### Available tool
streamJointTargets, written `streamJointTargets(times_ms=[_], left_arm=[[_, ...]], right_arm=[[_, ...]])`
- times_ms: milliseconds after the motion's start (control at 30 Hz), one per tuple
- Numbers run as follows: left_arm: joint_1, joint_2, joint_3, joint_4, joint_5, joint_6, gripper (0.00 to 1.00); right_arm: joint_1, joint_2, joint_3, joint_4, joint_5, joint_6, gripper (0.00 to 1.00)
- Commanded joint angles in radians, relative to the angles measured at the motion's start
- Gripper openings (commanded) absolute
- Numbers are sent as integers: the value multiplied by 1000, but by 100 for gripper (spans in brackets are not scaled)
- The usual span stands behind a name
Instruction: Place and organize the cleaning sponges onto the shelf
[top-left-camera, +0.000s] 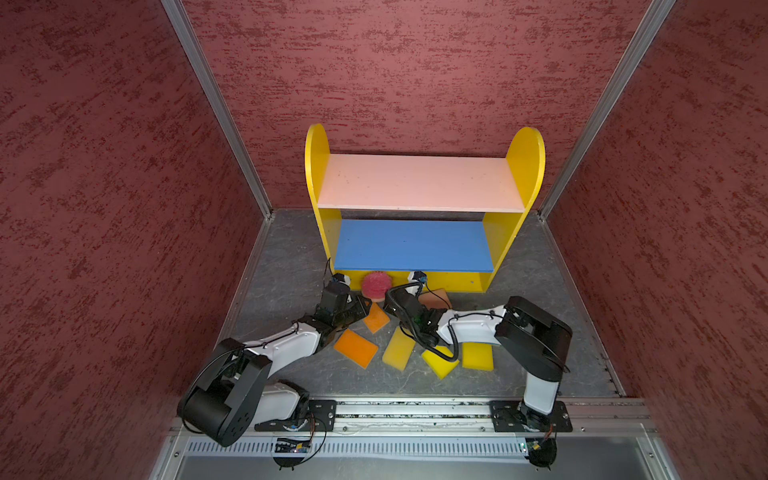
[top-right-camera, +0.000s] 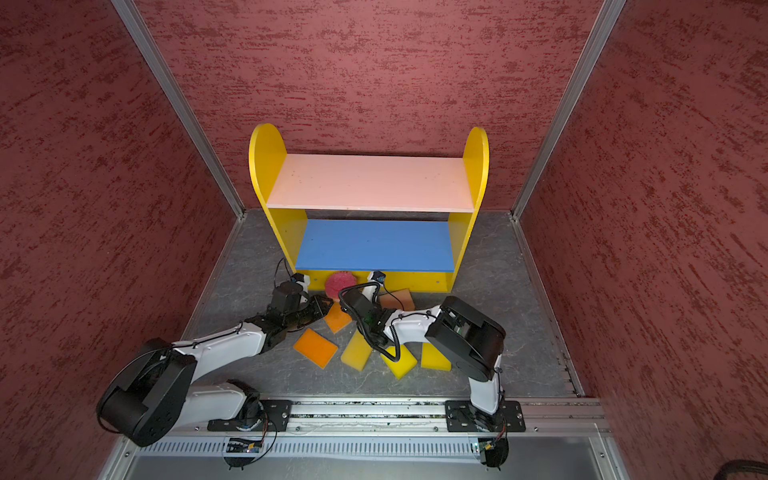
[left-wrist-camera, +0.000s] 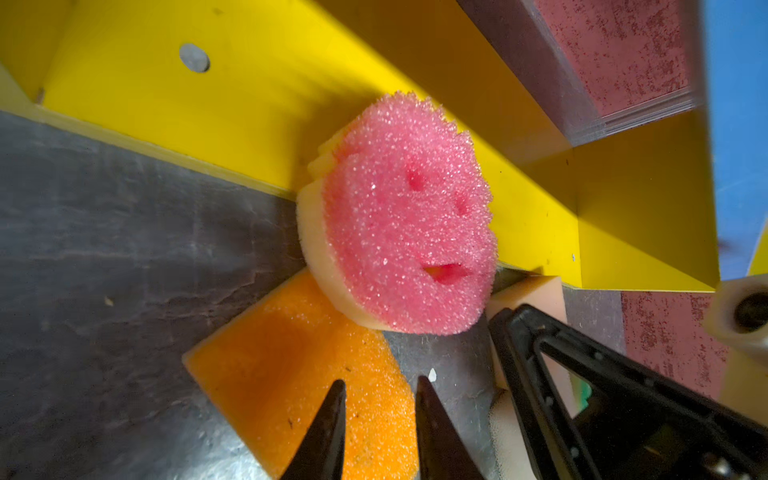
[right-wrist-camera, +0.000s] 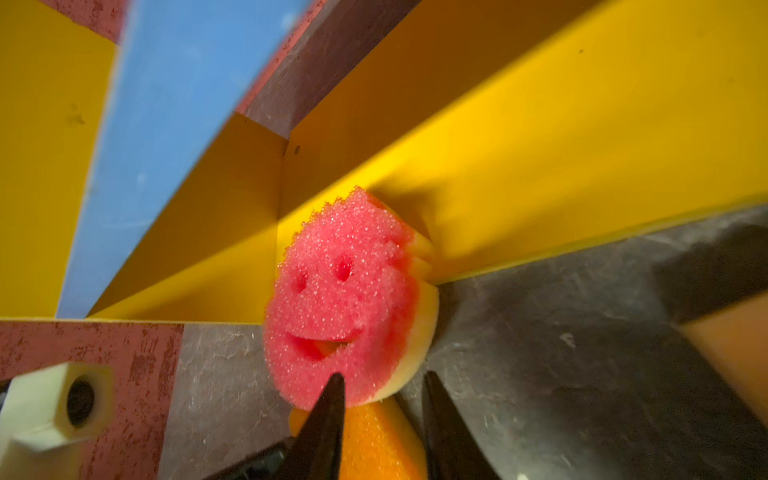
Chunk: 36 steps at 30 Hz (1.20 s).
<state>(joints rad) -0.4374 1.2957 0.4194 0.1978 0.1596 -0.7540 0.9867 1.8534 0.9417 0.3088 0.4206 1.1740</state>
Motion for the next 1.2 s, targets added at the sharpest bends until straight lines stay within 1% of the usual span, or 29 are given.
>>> streamJointTargets(times_ms=[0,33,333,600,867,1033,1167], left_arm=[[-3,-6,7,-11,-20,16,29],[-3,-2,7,-11,-21,16,29],[-4,5,4,-21,-31,11,25],[-7,6,-6,-34,-39,12,24],[-10,40,-19,-13,-42,12,22],[-17,64,-19,-3,-56,17,19],[-30,82,-19,-1,-61,15,18]], right_arm=[[0,-28,-17,-3,-64,-28,5],[-1,-25,-12,-5,-76,-37,0],[-1,26,50,-19,-135,-83,0],[-3,86,101,-4,-125,-88,0],[-5,85,83,-4,-120,-80,0],[-6,121,116,5,-108,-89,0],[-9,145,144,19,-97,-99,0]])
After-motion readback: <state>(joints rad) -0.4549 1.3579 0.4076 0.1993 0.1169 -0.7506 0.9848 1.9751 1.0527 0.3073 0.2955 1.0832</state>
